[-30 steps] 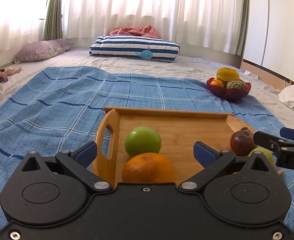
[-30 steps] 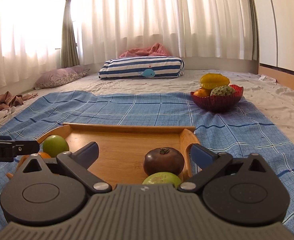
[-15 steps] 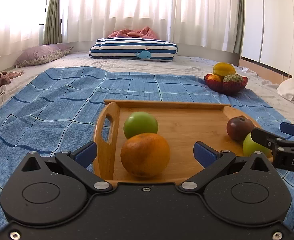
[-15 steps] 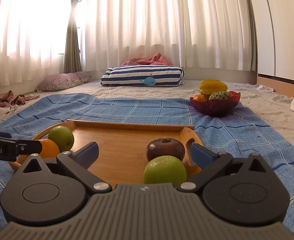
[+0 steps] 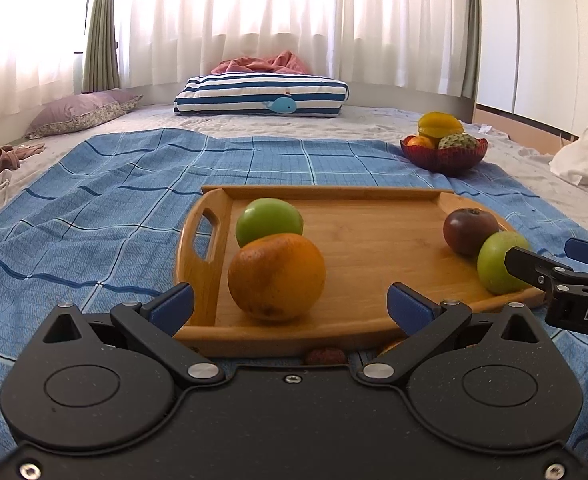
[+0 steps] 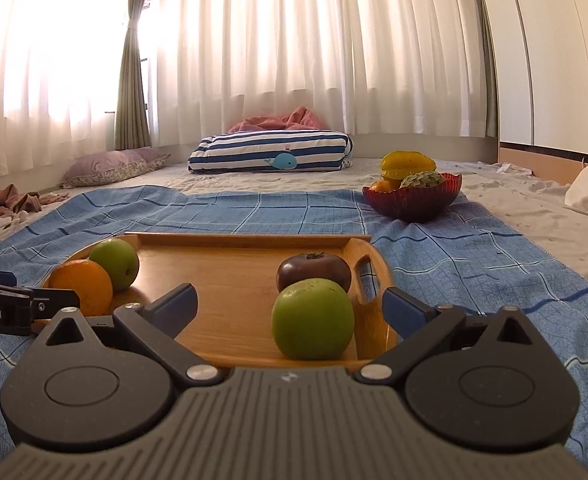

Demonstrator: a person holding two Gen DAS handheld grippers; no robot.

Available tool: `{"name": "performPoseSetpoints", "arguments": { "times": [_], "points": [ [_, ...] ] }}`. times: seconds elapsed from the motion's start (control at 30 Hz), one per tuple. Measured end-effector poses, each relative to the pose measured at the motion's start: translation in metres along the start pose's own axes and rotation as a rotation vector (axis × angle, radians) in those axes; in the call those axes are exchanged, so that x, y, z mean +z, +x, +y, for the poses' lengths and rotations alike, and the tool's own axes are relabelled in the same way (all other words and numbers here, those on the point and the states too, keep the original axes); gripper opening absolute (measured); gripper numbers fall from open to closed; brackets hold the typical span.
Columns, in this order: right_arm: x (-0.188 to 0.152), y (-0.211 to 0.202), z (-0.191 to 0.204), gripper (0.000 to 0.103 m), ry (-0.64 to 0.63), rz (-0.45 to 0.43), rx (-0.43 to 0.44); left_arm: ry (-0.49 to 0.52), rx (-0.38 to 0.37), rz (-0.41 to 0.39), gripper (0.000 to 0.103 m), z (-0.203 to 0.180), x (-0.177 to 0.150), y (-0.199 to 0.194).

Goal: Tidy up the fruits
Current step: 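Move the left gripper to the orange on the cloth while the right approaches the red tomato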

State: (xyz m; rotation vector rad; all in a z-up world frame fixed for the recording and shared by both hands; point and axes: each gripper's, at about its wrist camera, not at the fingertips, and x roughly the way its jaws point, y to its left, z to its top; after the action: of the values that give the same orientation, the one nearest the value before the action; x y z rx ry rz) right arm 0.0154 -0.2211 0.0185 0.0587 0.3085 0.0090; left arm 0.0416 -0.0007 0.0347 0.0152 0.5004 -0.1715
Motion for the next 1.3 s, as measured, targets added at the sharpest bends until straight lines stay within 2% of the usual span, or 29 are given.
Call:
{"name": "performPoseSetpoints", "arguments": {
  "times": [0.3, 0.43, 0.67, 0.97, 1.2, 1.3],
  "points": [
    [-0.013, -0.006, -0.002, 0.103, 0.049, 0.008, -0.005, 0.004, -0.026, -0.006, 0.103, -0.002, -0.014, -0.004],
    [-0.017, -0.008, 0.000, 0.103, 0.045, 0.023, 0.043, 0.028, -0.022, -0.024, 0.103, -0.006, -0.018, -0.008],
    [-0.025, -0.018, 0.012, 0.103, -0.021, 0.015, 0.061, 0.013, -0.040, -0.034, 0.103, -0.005, -0.024, -0.015],
    [-0.037, -0.027, 0.031, 0.103, -0.132, 0.026, 0.101, 0.050, -0.077, -0.038, 0.103, -0.011, -0.031, -0.026],
    [-0.046, -0.031, 0.040, 0.102, -0.125, 0.049, 0.147, 0.078, -0.119, -0.007, 0.102, -0.021, -0.038, -0.030],
    [-0.048, -0.030, 0.042, 0.100, -0.125, 0.060, 0.151, 0.082, -0.147, 0.002, 0.096, -0.024, -0.040, -0.031]
  ]
}}
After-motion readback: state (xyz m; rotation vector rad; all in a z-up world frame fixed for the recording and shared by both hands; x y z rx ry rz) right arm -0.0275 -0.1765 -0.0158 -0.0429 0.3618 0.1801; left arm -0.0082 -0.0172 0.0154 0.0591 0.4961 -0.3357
